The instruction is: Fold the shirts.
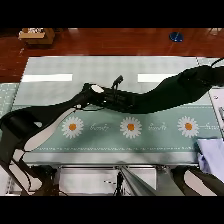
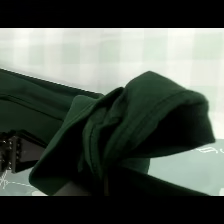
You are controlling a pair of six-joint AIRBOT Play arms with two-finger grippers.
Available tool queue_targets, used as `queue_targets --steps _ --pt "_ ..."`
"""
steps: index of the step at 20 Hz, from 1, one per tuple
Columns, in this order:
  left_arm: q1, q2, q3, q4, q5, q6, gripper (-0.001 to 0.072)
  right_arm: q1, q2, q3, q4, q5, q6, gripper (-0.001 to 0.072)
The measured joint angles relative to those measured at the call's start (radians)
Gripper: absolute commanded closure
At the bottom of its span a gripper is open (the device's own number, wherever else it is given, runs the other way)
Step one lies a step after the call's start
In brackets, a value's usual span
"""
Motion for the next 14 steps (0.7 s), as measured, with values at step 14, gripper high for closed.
queue_targets --steps 14 --pt "0.086 0.091 -0.005 0.033 -0.018 0.01 0.0693 0.054 0.007 0.0 0.009 -0.036 0.014 0.0683"
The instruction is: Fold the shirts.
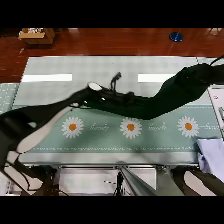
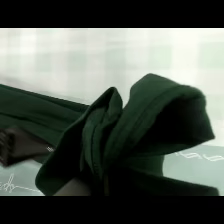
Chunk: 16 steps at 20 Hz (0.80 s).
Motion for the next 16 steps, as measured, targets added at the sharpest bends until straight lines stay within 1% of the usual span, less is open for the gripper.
queue_targets --steps 3,7,10,12,16 --pt "0.142 0.163 -0.004 0.188 -0.049 -0.033 0.0692 0.109 -0.003 0.0 -0.023 -0.065 0.012 0.0683" --pt "0.353 0.386 -0.006 0.407 -0.158 -0.08 0.0691 0.273 -0.042 0.0 -0.053 -0.21 0.062 0.0684" --pt "0.494 0.516 -0.006 0.485 -0.225 -0.101 0.0691 0.392 -0.115 0.0 -0.063 -0.333 0.098 0.0683" --pt "0.565 0.586 -0.006 0.507 -0.27 -0.108 0.0691 0.472 -0.18 0.0 -0.063 -0.411 0.12 0.0683" --pt "0.639 0.675 -0.006 0.53 -0.341 -0.12 0.069 0.633 -0.336 0.0 -0.065 -0.594 0.181 0.0683"
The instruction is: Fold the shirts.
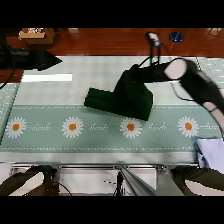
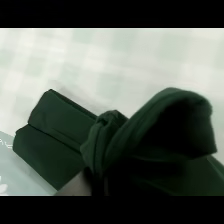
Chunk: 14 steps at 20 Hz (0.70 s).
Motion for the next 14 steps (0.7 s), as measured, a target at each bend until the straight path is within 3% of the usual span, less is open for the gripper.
queue_targets --steps 7,8,9,10,14 --pt "0.026 0.043 -0.026 0.011 -0.077 -0.004 0.069 0.206 -0.194 0.0 0.069 -0.318 0.079 0.068" --pt "0.027 0.045 -0.038 0.011 -0.082 -0.004 0.069 0.221 -0.205 0.0 0.082 -0.344 0.083 0.0594" --pt "0.027 0.045 -0.05 0.011 -0.083 -0.004 0.069 0.233 -0.214 0.0 0.093 -0.366 0.086 0.043" --pt "0.028 0.047 -0.065 0.011 -0.087 -0.003 0.069 0.24 -0.219 0.0 0.103 -0.384 0.089 0.0323" --pt "0.028 0.047 -0.133 0.011 -0.089 0.005 0.069 0.253 -0.211 0.0 0.134 -0.391 0.084 0.031"
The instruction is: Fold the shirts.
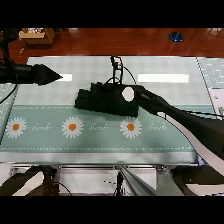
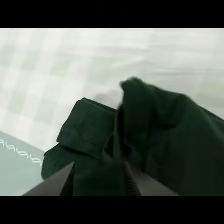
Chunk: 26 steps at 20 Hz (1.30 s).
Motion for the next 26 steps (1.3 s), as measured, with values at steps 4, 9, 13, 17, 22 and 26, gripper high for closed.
queue_targets --steps 4,9,13,17,22,26 --pt "0.0 -0.002 -0.052 0.0 0.017 0.013 0.0688 -0.048 0.086 0.0 -0.107 0.138 -0.037 0.0312" --pt "0.0 -0.021 -0.071 0.0 0.051 0.026 0.0688 -0.256 0.223 -0.001 -0.465 0.563 -0.048 0.0199" --pt "0.001 -0.039 -0.074 0.0 0.06 0.027 0.0688 -0.513 0.255 -0.07 -0.47 0.736 -0.023 0.0117" --pt "0.0 -0.045 -0.075 0.0 0.059 0.027 0.0688 -0.684 0.26 -0.22 -0.142 0.645 -0.078 0.0116" --pt "0.001 -0.046 -0.075 0.0 0.056 0.028 0.0688 -0.698 0.161 -0.322 0.224 0.533 -0.22 0.0119" --pt "0.001 -0.046 -0.075 0.0 0.054 0.028 0.0688 -0.628 0.057 -0.34 0.457 0.495 -0.309 0.0168"
